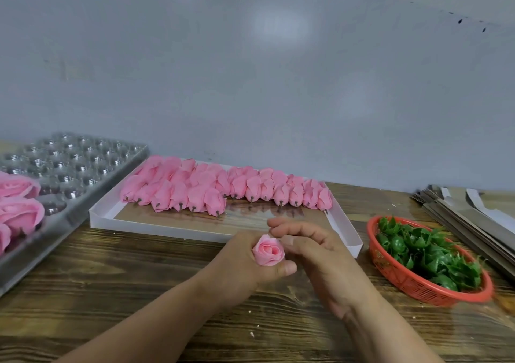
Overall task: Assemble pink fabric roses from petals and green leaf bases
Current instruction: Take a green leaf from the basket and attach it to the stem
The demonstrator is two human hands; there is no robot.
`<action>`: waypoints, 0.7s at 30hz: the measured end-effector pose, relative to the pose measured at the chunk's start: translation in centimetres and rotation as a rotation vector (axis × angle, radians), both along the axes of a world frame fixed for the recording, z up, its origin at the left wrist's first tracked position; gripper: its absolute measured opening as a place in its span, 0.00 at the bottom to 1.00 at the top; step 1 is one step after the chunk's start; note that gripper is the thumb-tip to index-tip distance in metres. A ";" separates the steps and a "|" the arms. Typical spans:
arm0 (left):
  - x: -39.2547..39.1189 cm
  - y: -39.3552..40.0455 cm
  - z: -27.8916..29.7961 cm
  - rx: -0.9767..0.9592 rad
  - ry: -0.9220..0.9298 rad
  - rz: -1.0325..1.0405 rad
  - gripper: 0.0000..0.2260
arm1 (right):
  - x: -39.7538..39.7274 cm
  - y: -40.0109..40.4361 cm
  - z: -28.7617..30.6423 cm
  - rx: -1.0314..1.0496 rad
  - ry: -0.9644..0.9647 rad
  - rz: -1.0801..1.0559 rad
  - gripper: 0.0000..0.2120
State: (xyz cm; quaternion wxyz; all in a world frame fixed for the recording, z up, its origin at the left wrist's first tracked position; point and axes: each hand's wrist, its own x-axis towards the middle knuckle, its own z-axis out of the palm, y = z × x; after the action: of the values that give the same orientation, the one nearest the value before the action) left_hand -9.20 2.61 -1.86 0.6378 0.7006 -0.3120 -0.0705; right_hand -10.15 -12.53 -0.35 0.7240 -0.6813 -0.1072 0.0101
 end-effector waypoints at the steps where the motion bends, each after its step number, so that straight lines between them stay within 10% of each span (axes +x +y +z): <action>1: 0.0 0.0 -0.1 0.005 -0.007 -0.008 0.20 | 0.0 0.0 0.0 0.026 0.017 0.026 0.06; 5: 0.3 -0.3 -0.7 0.000 -0.028 0.050 0.06 | -0.1 0.0 0.2 0.070 0.069 0.071 0.05; 21: 0.2 -0.8 -1.2 0.134 -0.031 0.033 0.19 | -0.2 -0.7 0.4 -0.005 0.097 0.140 0.14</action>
State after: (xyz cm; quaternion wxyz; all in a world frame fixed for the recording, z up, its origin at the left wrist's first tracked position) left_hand -9.04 1.85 -3.08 0.5857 0.7477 -0.3050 -0.0697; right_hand -10.32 -13.21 0.05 0.7243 -0.6725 -0.1194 0.0937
